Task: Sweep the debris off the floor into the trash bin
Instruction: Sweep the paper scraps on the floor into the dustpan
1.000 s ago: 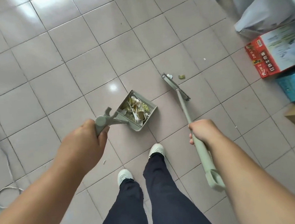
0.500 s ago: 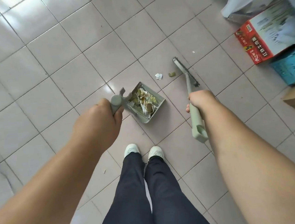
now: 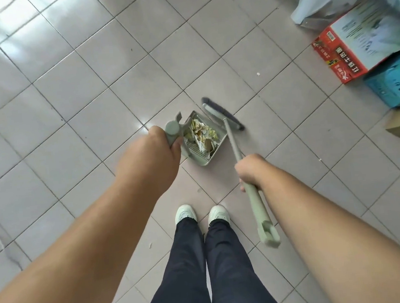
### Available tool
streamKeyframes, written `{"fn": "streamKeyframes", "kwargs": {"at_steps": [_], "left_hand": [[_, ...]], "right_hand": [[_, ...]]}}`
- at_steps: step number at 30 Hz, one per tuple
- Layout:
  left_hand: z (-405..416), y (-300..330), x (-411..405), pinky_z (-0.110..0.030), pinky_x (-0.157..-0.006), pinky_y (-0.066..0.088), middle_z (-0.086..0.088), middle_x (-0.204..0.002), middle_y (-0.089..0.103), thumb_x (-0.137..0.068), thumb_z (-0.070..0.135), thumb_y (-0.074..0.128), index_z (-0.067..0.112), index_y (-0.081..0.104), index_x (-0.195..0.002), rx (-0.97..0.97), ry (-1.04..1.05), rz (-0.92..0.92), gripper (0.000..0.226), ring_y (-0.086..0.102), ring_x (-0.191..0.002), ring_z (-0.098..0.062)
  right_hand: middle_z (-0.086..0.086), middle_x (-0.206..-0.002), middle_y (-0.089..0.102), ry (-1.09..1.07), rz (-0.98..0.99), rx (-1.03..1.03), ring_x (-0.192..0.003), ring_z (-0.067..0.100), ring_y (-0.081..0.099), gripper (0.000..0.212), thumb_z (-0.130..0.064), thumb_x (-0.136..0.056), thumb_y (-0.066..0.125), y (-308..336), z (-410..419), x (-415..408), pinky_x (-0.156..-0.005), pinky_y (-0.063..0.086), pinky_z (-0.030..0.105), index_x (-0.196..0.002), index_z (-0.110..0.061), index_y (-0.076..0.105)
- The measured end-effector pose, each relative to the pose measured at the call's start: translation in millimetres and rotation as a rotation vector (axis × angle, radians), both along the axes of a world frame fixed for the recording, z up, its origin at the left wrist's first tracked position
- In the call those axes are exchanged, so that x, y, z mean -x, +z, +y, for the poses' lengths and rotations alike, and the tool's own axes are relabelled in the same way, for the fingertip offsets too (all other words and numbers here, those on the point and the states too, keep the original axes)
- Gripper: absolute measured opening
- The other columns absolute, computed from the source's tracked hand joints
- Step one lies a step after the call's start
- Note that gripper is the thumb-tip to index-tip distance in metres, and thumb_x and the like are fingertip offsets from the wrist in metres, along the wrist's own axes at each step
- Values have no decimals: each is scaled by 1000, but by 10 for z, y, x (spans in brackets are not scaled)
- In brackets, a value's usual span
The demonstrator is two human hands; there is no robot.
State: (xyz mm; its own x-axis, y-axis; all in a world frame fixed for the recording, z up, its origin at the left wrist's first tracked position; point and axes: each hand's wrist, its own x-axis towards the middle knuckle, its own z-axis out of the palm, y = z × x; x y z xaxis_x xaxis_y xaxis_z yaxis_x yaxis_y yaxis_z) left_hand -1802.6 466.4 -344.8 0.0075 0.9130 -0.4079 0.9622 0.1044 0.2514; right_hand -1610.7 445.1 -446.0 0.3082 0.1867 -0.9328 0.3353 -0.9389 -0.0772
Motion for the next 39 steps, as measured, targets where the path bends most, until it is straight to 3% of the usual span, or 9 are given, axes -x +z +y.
{"fn": "streamKeyframes", "kwargs": {"at_steps": [4,8,13,17,22,25,32,39], "left_hand": [[-7,16,8,-32,-55,31,0,-60,37,-93,44,35,11,35,-81,4,-5,-21,35,43,-63,-30],[-9,16,15,-32,-55,31,1,-60,37,-93,45,35,11,36,-81,6,-4,-29,36,43,-63,-30],[-12,25,2,-32,-52,28,1,-59,37,-93,45,35,12,36,-81,8,1,-23,36,39,-58,-27],[-9,31,-16,-32,-55,28,1,-59,36,-93,44,35,11,35,-82,7,-8,-7,35,39,-61,-29],[2,56,-34,-32,-50,26,1,-60,36,-93,43,35,10,35,-82,14,-6,1,35,34,-53,-22],[1,65,-37,-32,-48,24,0,-59,38,-93,44,35,10,36,-81,10,-10,-1,36,34,-51,-20],[42,59,-123,-32,-52,29,-2,-61,39,-93,45,34,9,37,-82,32,-42,-23,37,39,-58,-28],[195,45,-566,-33,-54,31,-1,-61,38,-93,44,34,9,37,-83,23,-48,-19,37,39,-56,-27]], "right_hand": [[12,-61,53,28,37,-34,-32,19,50,17,-14,-93,43,322,-372,-148,-38,43,19,-101,-4,55],[8,-58,52,-34,54,-100,-32,17,47,12,-12,-90,44,637,-446,-366,-40,36,16,-82,-11,53],[11,-61,51,-112,9,-184,-41,21,49,15,-9,-92,42,325,-222,-281,-40,44,22,-95,-4,55],[17,-63,54,-24,8,-147,-44,26,54,29,-8,-91,39,-85,45,-86,-57,52,35,-115,4,51],[18,-65,54,163,38,-32,-42,27,57,30,-11,-95,39,-96,-146,171,-39,46,24,-121,3,44],[14,-65,51,215,61,-13,-40,23,54,30,-10,-94,39,14,-432,174,-43,48,23,-119,4,47],[10,-61,53,-83,80,-159,-39,20,51,15,-12,-90,42,380,-486,-242,-41,42,18,-89,-7,56],[10,-60,53,-232,-1,-284,-32,18,48,18,-10,-91,45,418,63,-828,-35,40,16,-101,-3,57]]}}
